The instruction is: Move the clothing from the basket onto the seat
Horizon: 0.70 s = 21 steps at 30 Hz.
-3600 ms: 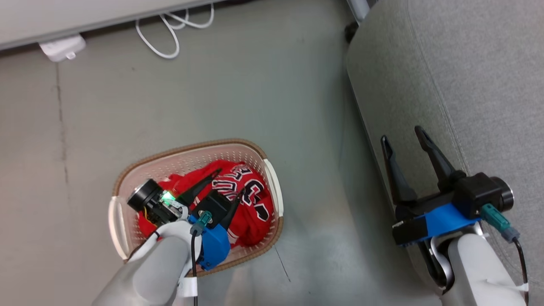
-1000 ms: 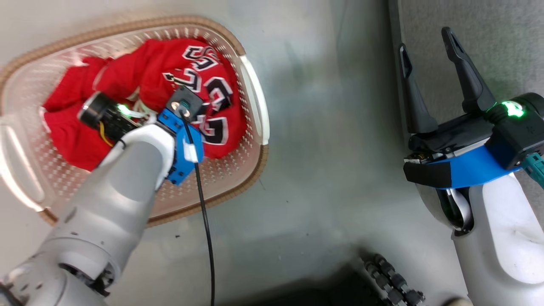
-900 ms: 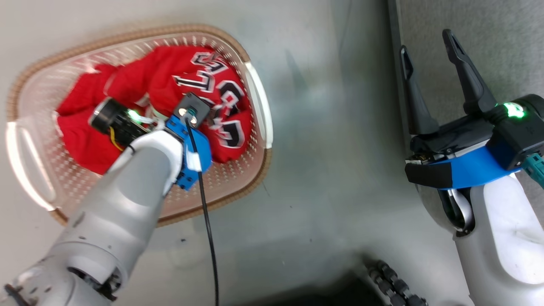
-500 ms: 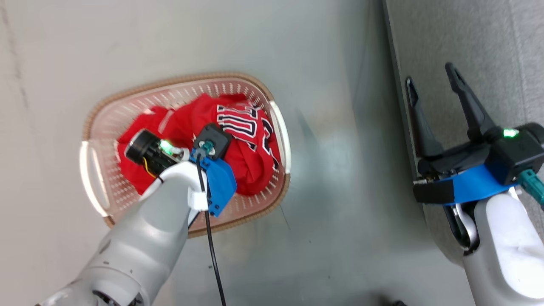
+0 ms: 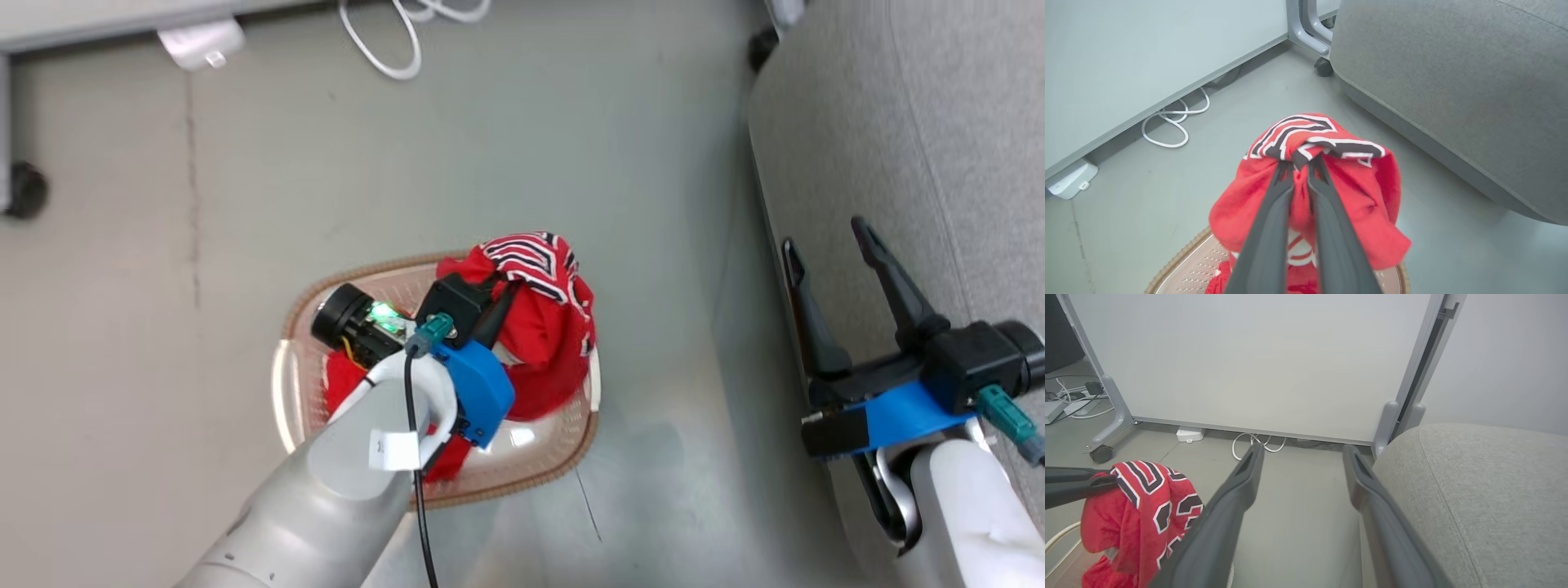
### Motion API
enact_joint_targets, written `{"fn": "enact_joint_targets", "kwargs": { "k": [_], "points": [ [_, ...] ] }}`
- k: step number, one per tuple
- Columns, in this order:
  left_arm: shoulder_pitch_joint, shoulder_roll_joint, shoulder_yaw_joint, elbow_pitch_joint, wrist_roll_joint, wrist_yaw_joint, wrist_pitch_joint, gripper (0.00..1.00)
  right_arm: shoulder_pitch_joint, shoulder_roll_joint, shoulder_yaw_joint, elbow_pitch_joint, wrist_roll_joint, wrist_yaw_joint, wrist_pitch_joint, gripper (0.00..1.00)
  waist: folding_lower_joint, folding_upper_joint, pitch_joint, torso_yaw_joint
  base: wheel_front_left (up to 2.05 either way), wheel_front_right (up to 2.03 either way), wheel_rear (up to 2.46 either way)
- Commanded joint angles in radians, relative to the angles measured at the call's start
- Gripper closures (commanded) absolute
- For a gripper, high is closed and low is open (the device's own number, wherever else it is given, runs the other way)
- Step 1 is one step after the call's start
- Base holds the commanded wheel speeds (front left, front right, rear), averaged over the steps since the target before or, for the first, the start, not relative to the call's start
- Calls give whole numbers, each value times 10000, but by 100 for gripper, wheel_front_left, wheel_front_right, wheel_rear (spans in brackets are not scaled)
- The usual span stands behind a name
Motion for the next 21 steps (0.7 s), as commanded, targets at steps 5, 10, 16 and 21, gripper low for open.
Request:
{"fn": "enact_joint_targets", "kwargs": {
  "k": [5, 10, 16, 21],
  "points": [
    [512, 133, 563, -1286, 424, 122, -48, 100, 581, 23, -46, 190, -79, 1, -35, 0, 2, -1, -1273, 501, 0, 0, 0],
    [820, 248, 1176, -2406, 746, 262, -49, 100, 1018, 95, -106, 289, -53, 1, -35, 0, 2, -1, -1978, 612, 0, 0, 0],
    [1062, 401, 1700, -3365, 1045, 325, -50, 100, 1525, 179, -136, 385, -33, 1, -35, 0, 2, -1, -2779, 653, 0, 0, 0],
    [1224, 445, 1941, -3933, 1202, 344, -50, 100, 1938, 276, -169, 442, -72, 1, -35, 0, 2, -1, -3386, 669, 0, 0, 0]
  ]
}}
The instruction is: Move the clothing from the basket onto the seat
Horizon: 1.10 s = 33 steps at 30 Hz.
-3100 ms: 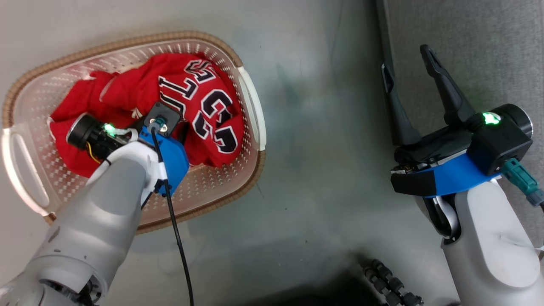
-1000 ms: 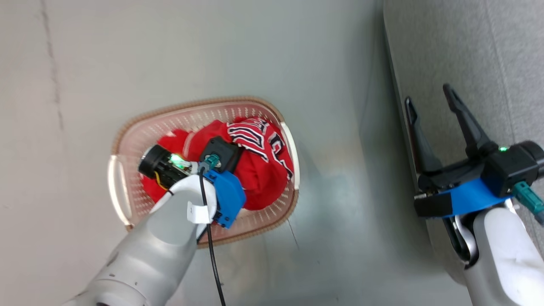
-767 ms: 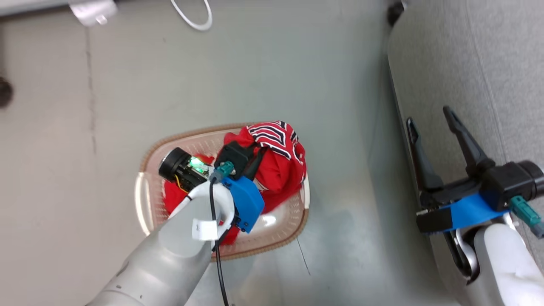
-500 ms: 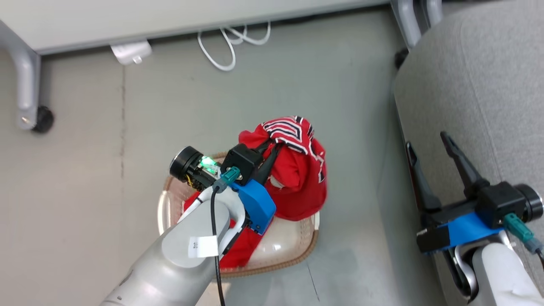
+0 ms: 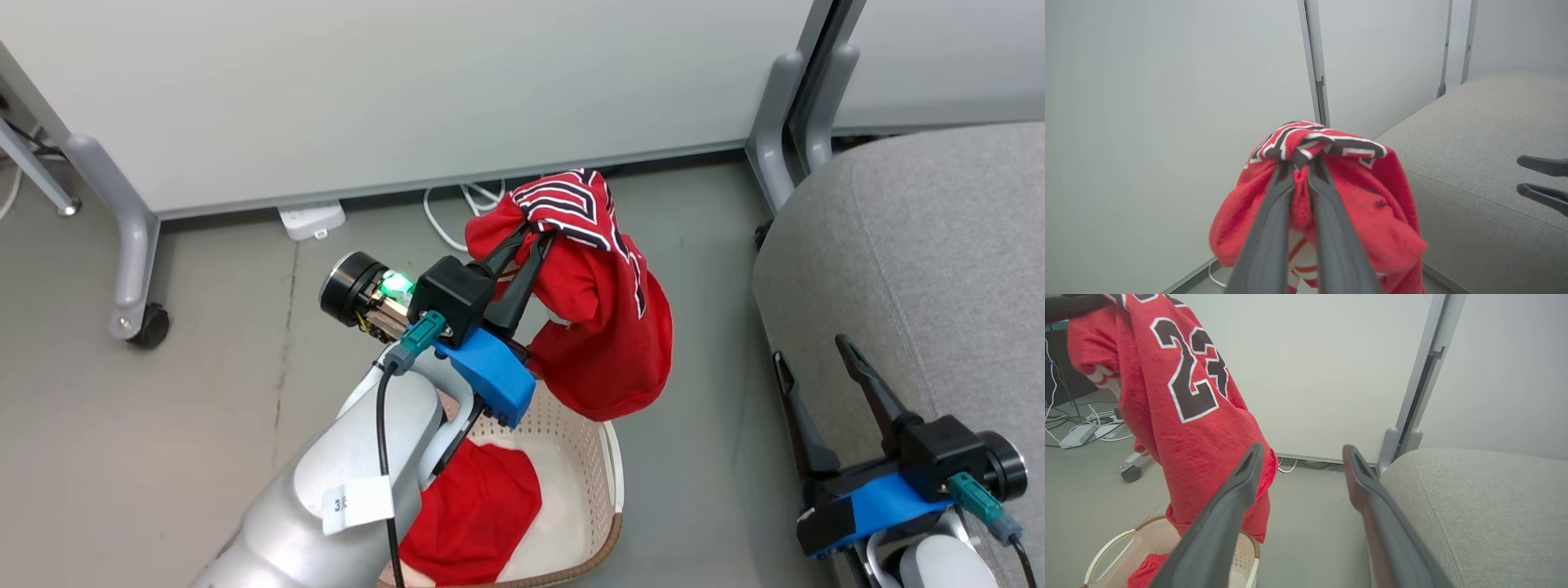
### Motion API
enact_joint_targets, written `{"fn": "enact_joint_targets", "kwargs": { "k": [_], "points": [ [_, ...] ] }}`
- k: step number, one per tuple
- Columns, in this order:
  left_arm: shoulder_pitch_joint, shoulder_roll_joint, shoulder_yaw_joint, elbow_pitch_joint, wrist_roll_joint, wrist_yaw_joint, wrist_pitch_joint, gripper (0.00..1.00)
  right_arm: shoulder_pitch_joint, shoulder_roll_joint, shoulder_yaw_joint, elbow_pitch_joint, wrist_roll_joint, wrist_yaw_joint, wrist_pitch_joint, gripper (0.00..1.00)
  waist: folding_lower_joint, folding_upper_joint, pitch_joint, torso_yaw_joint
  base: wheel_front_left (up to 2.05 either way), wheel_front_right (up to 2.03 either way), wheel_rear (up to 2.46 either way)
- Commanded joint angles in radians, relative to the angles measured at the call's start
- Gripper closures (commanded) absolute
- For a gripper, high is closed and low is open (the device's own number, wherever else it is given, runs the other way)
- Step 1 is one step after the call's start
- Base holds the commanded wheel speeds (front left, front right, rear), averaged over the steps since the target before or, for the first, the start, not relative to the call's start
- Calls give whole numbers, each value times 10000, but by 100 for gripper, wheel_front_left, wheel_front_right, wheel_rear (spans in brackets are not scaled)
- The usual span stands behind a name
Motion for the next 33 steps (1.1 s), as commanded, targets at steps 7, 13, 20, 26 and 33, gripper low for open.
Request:
{"fn": "enact_joint_targets", "kwargs": {
  "k": [7, 13, 20, 26, 33],
  "points": [
    [373, 83, 52, -452, 195, 15, -50, 100, 568, 106, -51, 49, -80, 3, -35, 0, 2, -1, -820, 12, 0, 0, 0],
    [511, 119, -2, -554, 173, 16, -51, 100, 766, 139, -92, 20, -83, 1, -35, 0, 2, -1, -1013, 51, 0, 0, 0],
    [548, 171, -43, -596, 186, 62, -51, 100, 571, 8, 279, -173, -75, 3, -35, 0, 2, -1, -1036, 82, 0, 0, 0],
    [421, 164, -60, -605, 209, 74, -51, 100, 32, -263, 1392, -443, -41, 1, -35, 0, 2, -1, -930, 89, 0, 0, 0],
    [260, 81, -100, -641, 271, 97, -51, 100, -855, -533, 2860, -353, 49, 1, -35, 0, 2, -1, -687, 151, 0, 0, 0]
  ]
}}
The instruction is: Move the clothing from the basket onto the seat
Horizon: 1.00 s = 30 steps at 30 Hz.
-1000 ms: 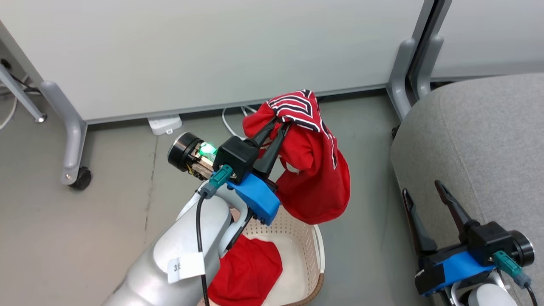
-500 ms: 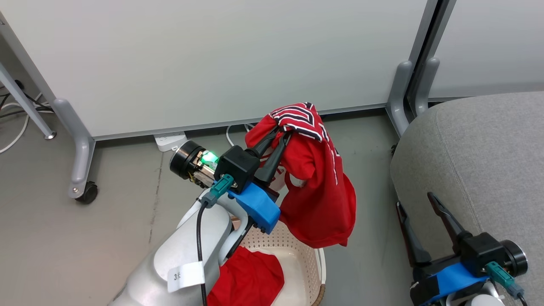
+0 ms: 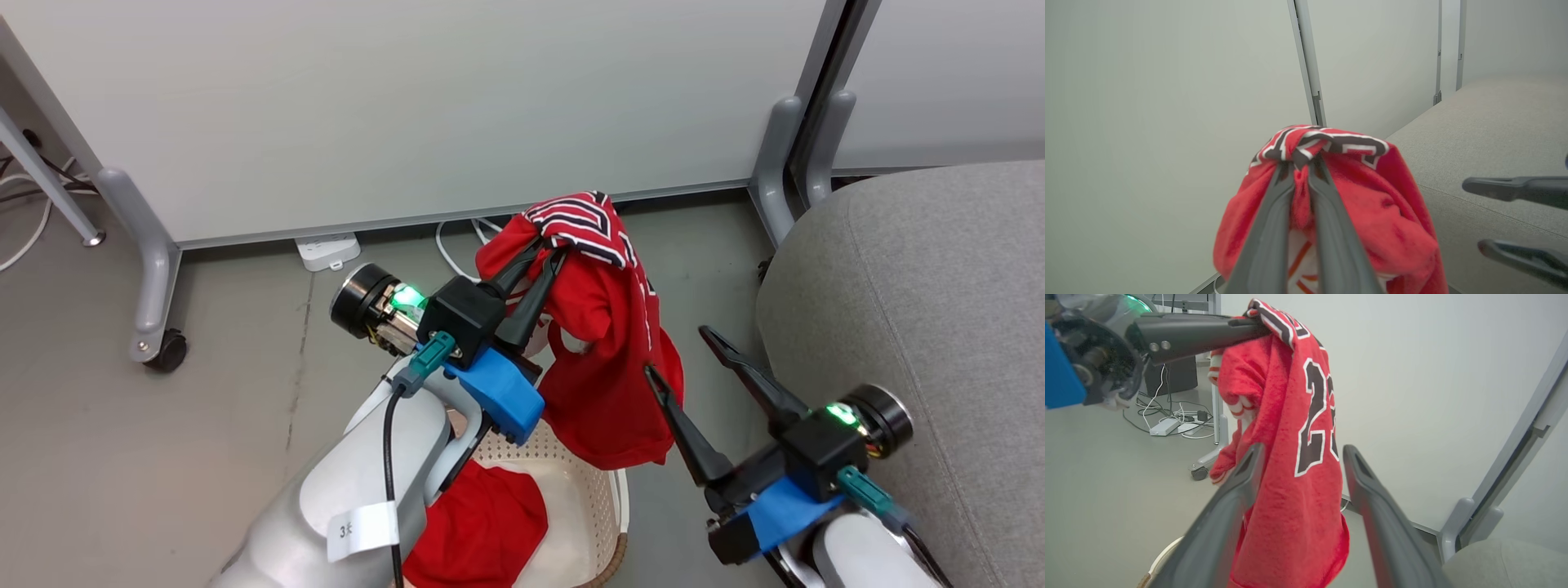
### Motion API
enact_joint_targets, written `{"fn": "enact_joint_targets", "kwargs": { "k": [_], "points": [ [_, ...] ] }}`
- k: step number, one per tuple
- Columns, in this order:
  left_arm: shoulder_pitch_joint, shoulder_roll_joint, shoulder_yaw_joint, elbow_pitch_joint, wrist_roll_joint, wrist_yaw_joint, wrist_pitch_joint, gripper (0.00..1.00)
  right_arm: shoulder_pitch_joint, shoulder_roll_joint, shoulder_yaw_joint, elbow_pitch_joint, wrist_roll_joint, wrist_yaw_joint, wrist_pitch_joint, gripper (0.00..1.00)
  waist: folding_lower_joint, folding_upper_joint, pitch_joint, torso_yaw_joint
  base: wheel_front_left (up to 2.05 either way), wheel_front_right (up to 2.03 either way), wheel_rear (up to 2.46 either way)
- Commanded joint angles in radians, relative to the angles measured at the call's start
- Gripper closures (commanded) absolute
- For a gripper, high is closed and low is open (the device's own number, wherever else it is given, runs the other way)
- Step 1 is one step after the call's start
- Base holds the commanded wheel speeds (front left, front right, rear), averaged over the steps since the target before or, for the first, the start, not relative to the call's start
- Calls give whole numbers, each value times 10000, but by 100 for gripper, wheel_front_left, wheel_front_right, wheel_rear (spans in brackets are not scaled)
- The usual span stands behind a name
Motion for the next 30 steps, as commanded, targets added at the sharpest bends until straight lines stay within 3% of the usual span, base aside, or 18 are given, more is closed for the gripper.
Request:
{"fn": "enact_joint_targets", "kwargs": {
  "k": [1, 11, 23, 24, 25, 30],
  "points": [
    [-139, -20, -24, -53, 77, 49, -51, 100, -246, -42, 112, 62, 0, 1, -35, 0, 0, -1, 78, 28, 0, 0, 0],
    [-466, -247, -214, -52, 225, -48, -51, 100, -2012, 283, 825, 1319, -252, 1, -35, 0, 0, -1, 606, 193, 0, 0, 0],
    [-741, -493, -362, 15, 342, -125, -51, 100, -3526, 944, 455, 3277, -953, 1, -35, 0, 0, -1, 943, 292, 0, 0, 0],
    [-745, -506, -366, 22, 348, -128, -51, 100, -3613, 994, 444, 3387, -946, 1, -36, 75, 0, -1, 940, 300, 0, 0, 0],
    [-742, -521, -370, 31, 352, -137, -51, 100, -3693, 1031, 462, 3481, -964, 1, -35, 100, 0, -1, 932, 307, 0, 0, 0],
    [-724, -564, -353, 66, 345, -175, -51, 100, -3797, 1154, 487, 3609, -841, 1, -35, 100, 0, -1, 887, 331, 0, 0, 0]
  ]
}}
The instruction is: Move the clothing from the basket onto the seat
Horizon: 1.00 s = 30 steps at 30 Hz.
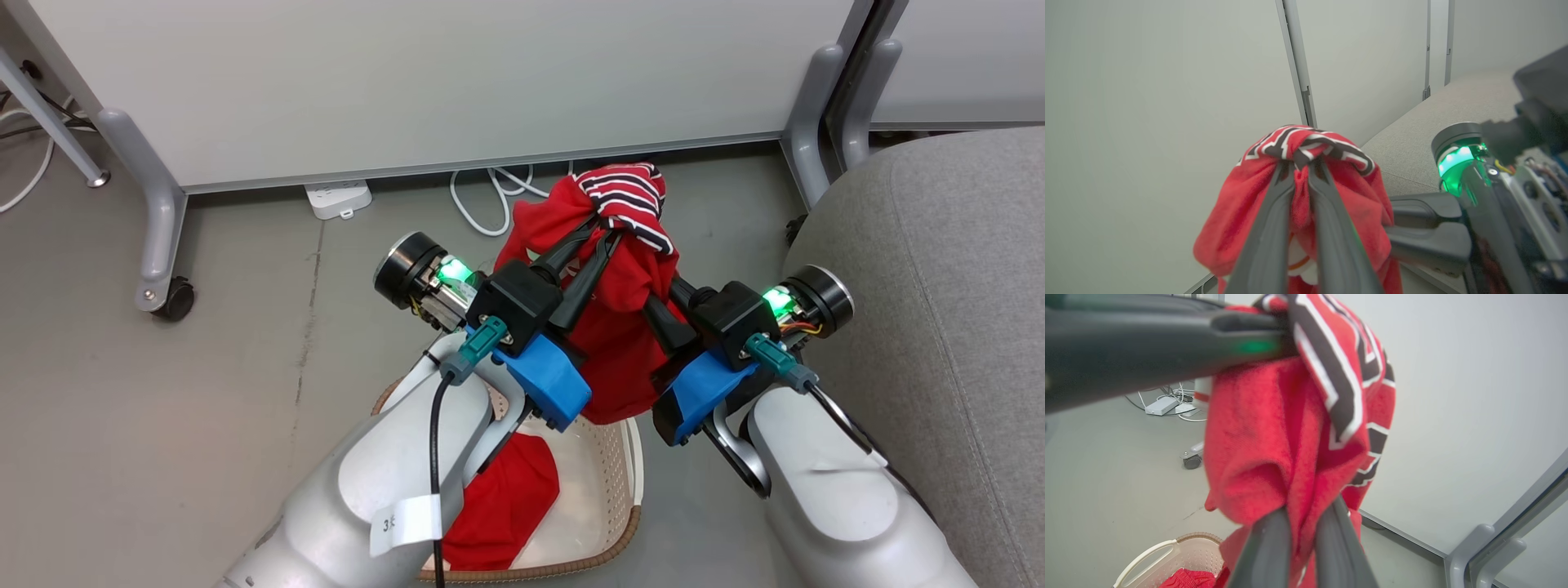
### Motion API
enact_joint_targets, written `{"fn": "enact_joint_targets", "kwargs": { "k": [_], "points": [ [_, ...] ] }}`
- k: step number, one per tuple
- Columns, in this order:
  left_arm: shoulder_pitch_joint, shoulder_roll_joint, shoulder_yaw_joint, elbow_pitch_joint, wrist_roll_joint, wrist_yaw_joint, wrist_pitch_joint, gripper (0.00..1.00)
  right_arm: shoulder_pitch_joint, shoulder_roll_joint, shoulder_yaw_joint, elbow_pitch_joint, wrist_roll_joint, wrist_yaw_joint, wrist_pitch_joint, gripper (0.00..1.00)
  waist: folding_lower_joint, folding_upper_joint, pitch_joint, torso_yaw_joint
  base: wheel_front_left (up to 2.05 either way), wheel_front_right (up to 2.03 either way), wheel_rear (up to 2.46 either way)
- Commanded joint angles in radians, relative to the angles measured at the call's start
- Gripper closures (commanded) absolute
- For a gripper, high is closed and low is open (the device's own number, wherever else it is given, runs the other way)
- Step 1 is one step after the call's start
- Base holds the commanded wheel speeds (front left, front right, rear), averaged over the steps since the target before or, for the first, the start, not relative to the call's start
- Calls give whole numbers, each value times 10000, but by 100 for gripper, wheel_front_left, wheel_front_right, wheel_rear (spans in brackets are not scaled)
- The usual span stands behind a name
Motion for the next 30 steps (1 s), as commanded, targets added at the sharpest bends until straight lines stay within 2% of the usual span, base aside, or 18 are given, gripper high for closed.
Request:
{"fn": "enact_joint_targets", "kwargs": {
  "k": [1, 24, 25, 26, 30],
  "points": [
    [-93, -11, 10, 27, 24, -38, -51, 100, -139, 48, 2, 12, 62, 1, -35, 100, 0, -1, -10, 8, 0, 0, 0],
    [43, -57, 229, 114, 284, -116, -50, 100, -50, 74, -35, -111, 213, 1, -35, 100, 0, -1, -33, 0, 0, 0, 0],
    [31, -56, 224, 142, 304, -104, -50, 44, -46, 74, -52, -120, 223, 1, -35, 100, 0, -1, -26, 1, 0, 0, 0],
    [6, -60, 241, 162, 311, -58, -45, 0, -43, 72, -98, -156, 239, 1, -35, 100, 0, -1, -7, 1, 0, 0, 0],
    [-34, -62, 266, 164, 388, -39, -42, 0, -77, 43, -191, -219, 268, 1, -35, 100, 0, -1, 54, -16, 0, 0, 0]
  ]
}}
